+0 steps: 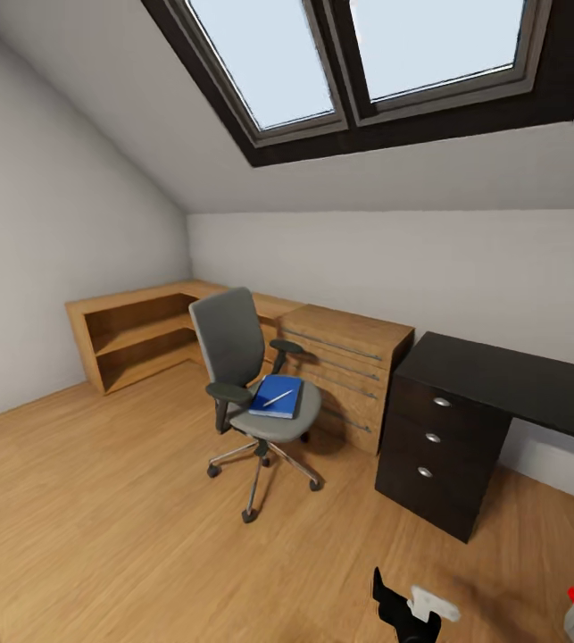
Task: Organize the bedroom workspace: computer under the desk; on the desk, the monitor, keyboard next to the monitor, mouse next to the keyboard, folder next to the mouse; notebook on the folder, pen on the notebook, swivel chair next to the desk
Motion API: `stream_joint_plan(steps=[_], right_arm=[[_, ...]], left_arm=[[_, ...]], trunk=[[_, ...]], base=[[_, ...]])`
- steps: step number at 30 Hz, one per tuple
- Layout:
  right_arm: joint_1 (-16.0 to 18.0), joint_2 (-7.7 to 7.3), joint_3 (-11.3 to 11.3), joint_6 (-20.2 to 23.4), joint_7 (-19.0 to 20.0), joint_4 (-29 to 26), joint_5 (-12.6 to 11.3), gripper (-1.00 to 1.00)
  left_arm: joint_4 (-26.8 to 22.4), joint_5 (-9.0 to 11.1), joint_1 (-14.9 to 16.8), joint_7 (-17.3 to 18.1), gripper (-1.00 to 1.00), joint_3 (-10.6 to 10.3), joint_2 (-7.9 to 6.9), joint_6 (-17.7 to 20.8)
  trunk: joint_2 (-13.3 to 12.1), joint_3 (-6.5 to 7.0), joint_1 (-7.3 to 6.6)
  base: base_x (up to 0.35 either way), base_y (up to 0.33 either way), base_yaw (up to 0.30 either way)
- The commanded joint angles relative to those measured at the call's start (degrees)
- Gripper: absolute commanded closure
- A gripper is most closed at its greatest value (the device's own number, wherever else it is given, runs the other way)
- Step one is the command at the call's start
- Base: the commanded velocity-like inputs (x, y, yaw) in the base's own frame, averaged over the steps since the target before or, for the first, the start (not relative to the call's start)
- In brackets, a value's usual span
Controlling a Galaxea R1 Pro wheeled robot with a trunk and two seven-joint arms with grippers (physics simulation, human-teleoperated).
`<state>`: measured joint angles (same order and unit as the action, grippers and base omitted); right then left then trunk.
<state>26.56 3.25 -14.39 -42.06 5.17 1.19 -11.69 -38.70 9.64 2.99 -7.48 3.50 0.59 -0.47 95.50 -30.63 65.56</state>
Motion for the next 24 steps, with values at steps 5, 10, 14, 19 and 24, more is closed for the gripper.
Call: stream_joint_plan(steps=[5, 10, 14, 19, 24], right_arm=[[0.07, 0.01, -0.13, -0.09, 0.54, 0.13, -0.54, -1.00], [0.07, 0.01, -0.11, -0.05, 0.54, 0.13, -0.57, -1.00], [0.07, 0.01, -0.11, -0.04, 0.54, 0.13, -0.54, -1.00], [0.07, 0.01, -0.11, -0.04, 0.54, 0.13, -0.53, -1.00], [0.07, 0.01, -0.11, -0.04, 0.54, 0.13, -0.53, -1.00]], left_arm=[[-0.03, 0.61, 0.00, -0.07, -1.00, 0.09, 0.06, -0.12], [0.02, 0.75, 0.00, 0.00, -1.00, 0.29, 0.03, -0.14], [0.02, 0.81, 0.00, 0.01, -1.00, 0.36, 0.10, -0.15], [0.04, 0.81, 0.00, 0.01, -1.00, 0.36, 0.05, -0.15], [0.09, 0.81, 0.00, 0.01, -1.00, 0.37, 0.03, -0.09]], trunk=[[-1.99, 0.84, -1.12], [-3.99, 1.74, -2.22], [-5.60, 2.46, -3.09], [-7.60, 3.34, -4.19], [-9.61, 4.12, -5.29]], base=[[-0.038, -0.029, -0.277], [-0.212, 0.105, -0.278], [-0.278, 0.169, -0.278], [-0.291, 0.183, -0.278], [-0.293, 0.185, -0.275]])
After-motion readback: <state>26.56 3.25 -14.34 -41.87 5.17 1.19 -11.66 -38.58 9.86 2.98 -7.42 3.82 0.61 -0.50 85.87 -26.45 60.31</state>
